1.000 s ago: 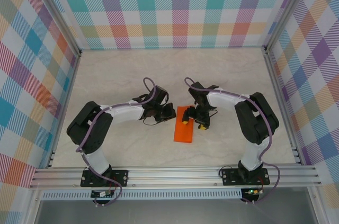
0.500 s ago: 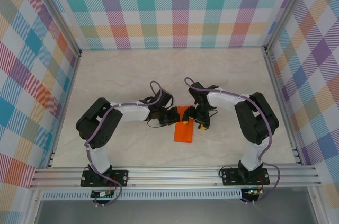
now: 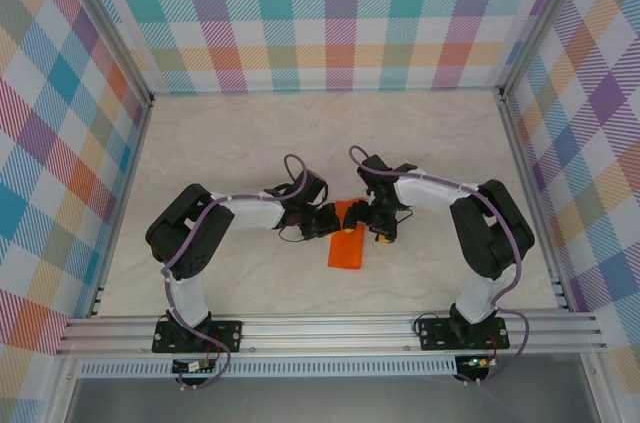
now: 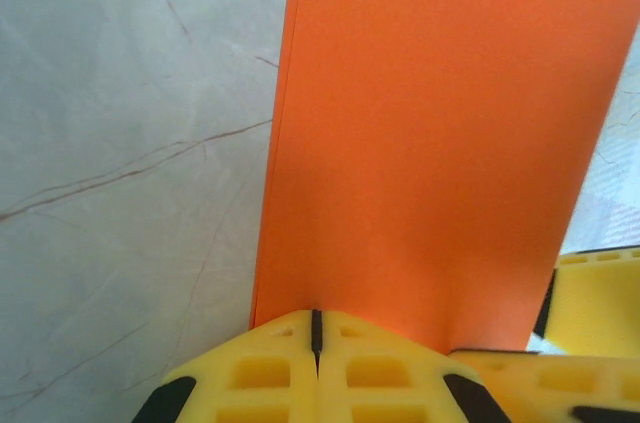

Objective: Fold a paper plane with a square sheet of paper (pick it up from the middle)
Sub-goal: Hold the square sheet of paper at the center of the table, then fold the square sheet of paper in half at the center of the table.

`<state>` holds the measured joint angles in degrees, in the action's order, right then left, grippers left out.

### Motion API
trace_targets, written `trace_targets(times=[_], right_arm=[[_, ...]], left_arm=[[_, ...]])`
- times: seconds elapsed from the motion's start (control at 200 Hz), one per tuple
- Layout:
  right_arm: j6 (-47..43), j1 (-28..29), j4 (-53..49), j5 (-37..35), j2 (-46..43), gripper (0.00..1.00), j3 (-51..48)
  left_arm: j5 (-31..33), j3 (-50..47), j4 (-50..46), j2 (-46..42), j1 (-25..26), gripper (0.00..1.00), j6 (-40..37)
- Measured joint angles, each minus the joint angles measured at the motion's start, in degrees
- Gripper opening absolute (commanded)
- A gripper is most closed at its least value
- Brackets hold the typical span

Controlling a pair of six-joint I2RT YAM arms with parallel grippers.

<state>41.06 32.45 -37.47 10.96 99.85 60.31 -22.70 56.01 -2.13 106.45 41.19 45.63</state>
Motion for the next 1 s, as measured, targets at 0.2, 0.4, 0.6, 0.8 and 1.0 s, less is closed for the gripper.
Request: trace_targets(times=[0.2, 0.4, 0.6, 0.8, 1.0], right_arm=[[0.35, -5.42, 7.56, 4.11, -14.01, 0.35, -7.41], [3.13, -5.44, 18.71, 13.42, -15.43, 0.05, -13.57], [4.83, -5.40, 24.63, 17.81, -11.69, 0.00, -16.17], [5.03, -5.40, 28.39, 19.76, -8.70, 0.00, -16.57], [4.52, -5.40, 28.89, 19.52, -6.32, 0.00, -17.79]], left_arm=[[0.00, -0.35, 0.79, -0.02, 0.02, 0.00, -0.02], [0.00, -0.35, 0.83, -0.02, 0.04, 0.00, -0.02], [0.00, -0.35, 0.81, -0.02, 0.04, 0.00, -0.02], [0.00, -0.35, 0.81, -0.02, 0.04, 0.00, -0.02], [0.02, -0.37, 0.83, -0.02, 0.04, 0.00, 0.00]])
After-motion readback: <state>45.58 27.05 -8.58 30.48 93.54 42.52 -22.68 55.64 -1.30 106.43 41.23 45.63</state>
